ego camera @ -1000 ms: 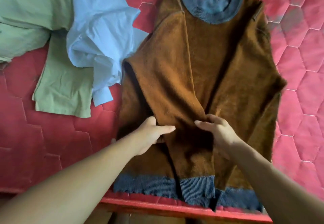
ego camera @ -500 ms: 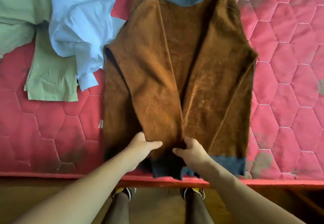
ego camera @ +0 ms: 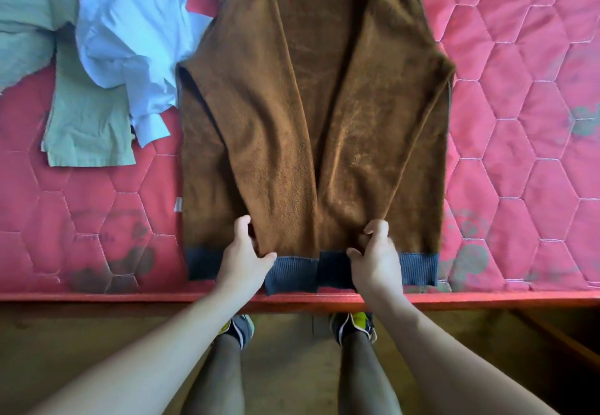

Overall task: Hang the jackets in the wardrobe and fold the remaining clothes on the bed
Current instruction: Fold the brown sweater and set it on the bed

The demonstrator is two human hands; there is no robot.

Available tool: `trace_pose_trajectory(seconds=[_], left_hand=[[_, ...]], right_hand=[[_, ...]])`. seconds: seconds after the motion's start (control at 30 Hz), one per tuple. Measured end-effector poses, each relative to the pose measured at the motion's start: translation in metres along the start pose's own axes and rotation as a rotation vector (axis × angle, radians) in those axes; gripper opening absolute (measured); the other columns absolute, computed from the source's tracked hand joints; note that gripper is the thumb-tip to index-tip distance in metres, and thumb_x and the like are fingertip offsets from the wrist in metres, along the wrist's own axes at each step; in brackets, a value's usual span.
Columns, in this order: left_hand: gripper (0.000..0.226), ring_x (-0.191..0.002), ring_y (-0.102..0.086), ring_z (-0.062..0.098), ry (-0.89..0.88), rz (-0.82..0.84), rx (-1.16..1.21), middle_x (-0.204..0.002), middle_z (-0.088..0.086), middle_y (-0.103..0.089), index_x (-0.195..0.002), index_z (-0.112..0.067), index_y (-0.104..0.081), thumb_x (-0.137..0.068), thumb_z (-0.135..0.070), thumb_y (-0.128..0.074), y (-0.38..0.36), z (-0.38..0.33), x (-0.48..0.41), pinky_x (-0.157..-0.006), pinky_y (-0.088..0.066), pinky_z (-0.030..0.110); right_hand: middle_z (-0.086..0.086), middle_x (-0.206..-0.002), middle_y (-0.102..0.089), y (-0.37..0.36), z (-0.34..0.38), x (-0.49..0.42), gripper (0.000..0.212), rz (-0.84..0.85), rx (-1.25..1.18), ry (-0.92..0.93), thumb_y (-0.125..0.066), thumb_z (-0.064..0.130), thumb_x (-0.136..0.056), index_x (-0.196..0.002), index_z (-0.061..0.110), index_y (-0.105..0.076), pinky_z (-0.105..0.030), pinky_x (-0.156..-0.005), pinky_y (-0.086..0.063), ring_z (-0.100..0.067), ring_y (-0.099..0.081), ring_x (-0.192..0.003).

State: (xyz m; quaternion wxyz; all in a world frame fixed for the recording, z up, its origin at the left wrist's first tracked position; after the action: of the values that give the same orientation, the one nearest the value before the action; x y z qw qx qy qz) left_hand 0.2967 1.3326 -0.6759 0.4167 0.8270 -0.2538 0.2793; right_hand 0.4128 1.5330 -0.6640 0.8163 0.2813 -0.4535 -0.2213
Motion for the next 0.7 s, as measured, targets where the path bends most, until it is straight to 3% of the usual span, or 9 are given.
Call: trace_pose_trajectory(seconds=[0.13, 0.27, 0.37, 0.47, 0.57, 0.7], left_hand=[[0.091, -0.091, -0.069, 0.029, -0.142, -0.114, -0.121, -0.112, 0.008, -0.068, -0.148, -0.035, -0.016, -0.085, -0.018, -0.079, -0.003, -0.002, 0.008, -0.079, -0.057, 0.038], [0.106, -0.090, -0.066, 0.025, -0.254, -0.141, -0.204, -0.130, 0.011, -0.055, -0.157, -0.041, -0.008, -0.084, -0.017, -0.080, -0.001, 0.002, 0.010, -0.080, -0.059, 0.039], [0.082, -0.102, -0.054, 0.024, -0.570, -0.238, -0.562, -0.123, 0.009, -0.043, -0.150, -0.032, -0.036, -0.081, -0.027, -0.080, 0.000, 0.007, 0.017, -0.085, -0.055, 0.041], [0.069, -0.119, -0.048, 0.029, -0.841, -0.051, -0.848, -0.127, 0.008, -0.047, -0.136, -0.025, -0.052, -0.076, -0.047, -0.079, -0.007, 0.018, 0.024, -0.094, -0.047, 0.047], [0.072, -0.125, -0.048, 0.031, -0.878, 0.041, -0.964, -0.132, 0.009, -0.048, -0.136, -0.025, -0.051, -0.075, -0.048, -0.080, -0.008, 0.020, 0.015, -0.099, -0.043, 0.051], [0.063, -0.117, -0.053, 0.033, -0.972, 0.047, -1.000, -0.126, 0.012, -0.051, -0.133, -0.020, -0.050, -0.077, -0.012, -0.078, 0.000, 0.006, 0.005, -0.088, -0.048, 0.048]], right_hand=[[-0.005, -0.096, -0.051, 0.011, -0.016, -0.005, 0.031, -0.004, 0.088, 0.149, -0.060, 0.006, -0.091, -0.107, 0.024, -0.041, -0.033, -0.070, -0.036, -0.031, -0.053, -0.080], [-0.006, -0.104, -0.043, 0.025, -0.031, -0.003, 0.036, 0.044, 0.402, 0.301, -0.062, 0.018, -0.095, -0.126, 0.023, -0.044, -0.040, -0.067, -0.047, -0.039, -0.057, -0.090], [-0.022, -0.129, -0.049, 0.034, -0.040, 0.003, 0.057, -0.073, 0.669, 0.562, -0.076, 0.039, -0.081, -0.131, 0.019, -0.057, -0.053, -0.087, -0.049, -0.044, -0.051, -0.116], [-0.021, -0.158, -0.035, 0.029, -0.044, 0.007, 0.085, 0.087, 0.881, 0.796, -0.077, 0.061, -0.070, -0.142, 0.021, -0.056, -0.068, -0.110, -0.032, -0.043, -0.034, -0.145], [-0.013, -0.159, -0.038, 0.018, -0.038, 0.001, 0.079, 0.121, 0.954, 0.783, -0.080, 0.045, -0.075, -0.147, 0.024, -0.052, -0.071, -0.104, -0.037, -0.044, -0.034, -0.146], [-0.014, -0.149, -0.050, 0.027, -0.033, -0.013, 0.060, 0.047, 1.002, 0.928, -0.067, 0.022, -0.084, -0.143, 0.021, -0.054, -0.059, -0.087, -0.049, -0.046, -0.048, -0.133]])
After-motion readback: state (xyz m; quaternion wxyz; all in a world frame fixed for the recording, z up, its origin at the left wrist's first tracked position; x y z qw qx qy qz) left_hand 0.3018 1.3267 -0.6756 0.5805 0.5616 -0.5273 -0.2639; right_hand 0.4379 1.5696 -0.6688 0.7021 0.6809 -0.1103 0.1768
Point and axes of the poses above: each hand's wrist, its own x-axis away from the middle knuckle, its own y-axis out of the back of the hand, z = x × y, the point moved 1 cm from there along -x, towards the middle knuckle
